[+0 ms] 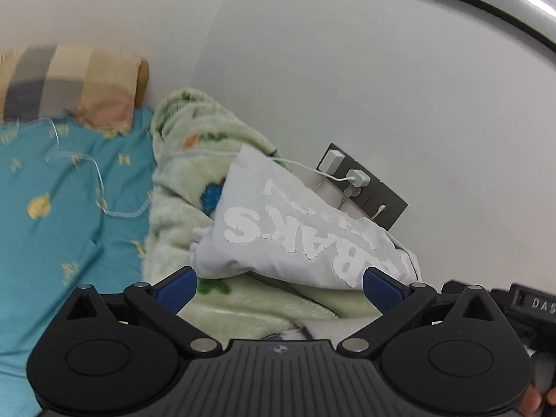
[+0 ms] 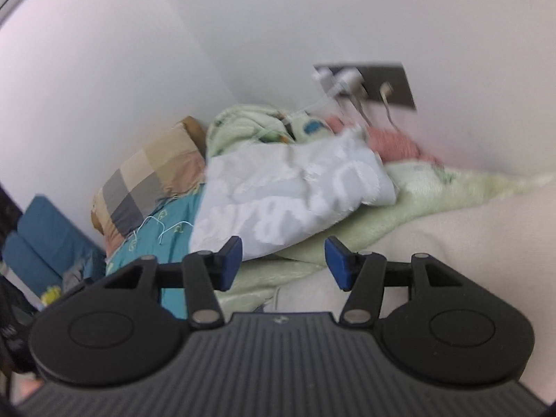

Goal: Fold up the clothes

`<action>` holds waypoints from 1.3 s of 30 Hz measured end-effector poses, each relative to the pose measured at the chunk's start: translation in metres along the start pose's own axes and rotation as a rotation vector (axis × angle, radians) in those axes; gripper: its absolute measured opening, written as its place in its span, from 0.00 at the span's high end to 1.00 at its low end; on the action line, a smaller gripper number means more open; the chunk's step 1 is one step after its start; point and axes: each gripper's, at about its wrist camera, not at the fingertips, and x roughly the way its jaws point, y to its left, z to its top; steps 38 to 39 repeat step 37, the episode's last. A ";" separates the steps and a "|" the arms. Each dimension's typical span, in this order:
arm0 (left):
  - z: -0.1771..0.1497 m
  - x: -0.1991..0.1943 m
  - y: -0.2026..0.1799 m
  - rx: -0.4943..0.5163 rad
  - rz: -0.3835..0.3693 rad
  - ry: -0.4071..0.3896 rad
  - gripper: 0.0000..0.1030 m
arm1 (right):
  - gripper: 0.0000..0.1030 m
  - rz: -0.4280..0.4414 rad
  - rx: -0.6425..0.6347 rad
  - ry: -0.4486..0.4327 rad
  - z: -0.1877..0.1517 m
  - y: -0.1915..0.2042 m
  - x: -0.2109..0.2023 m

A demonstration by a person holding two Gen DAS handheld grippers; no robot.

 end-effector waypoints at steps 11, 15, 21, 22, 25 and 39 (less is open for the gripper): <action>-0.039 -0.127 -0.039 0.174 0.105 -0.160 0.00 | 0.21 -0.034 -0.247 -0.189 -0.047 0.047 -0.085; -0.049 -0.159 -0.051 0.206 0.141 -0.198 0.00 | 0.21 -0.044 -0.274 -0.241 -0.064 0.056 -0.111; -0.062 -0.191 -0.064 0.234 0.164 -0.224 0.00 | 0.21 -0.054 -0.325 -0.273 -0.087 0.067 -0.133; -0.063 -0.194 -0.066 0.236 0.159 -0.226 0.00 | 0.21 -0.053 -0.331 -0.276 -0.090 0.069 -0.136; -0.067 -0.201 -0.071 0.256 0.172 -0.231 0.00 | 0.21 -0.046 -0.334 -0.285 -0.098 0.072 -0.143; -0.076 -0.206 -0.068 0.267 0.201 -0.214 0.00 | 0.21 -0.086 -0.345 -0.282 -0.111 0.074 -0.140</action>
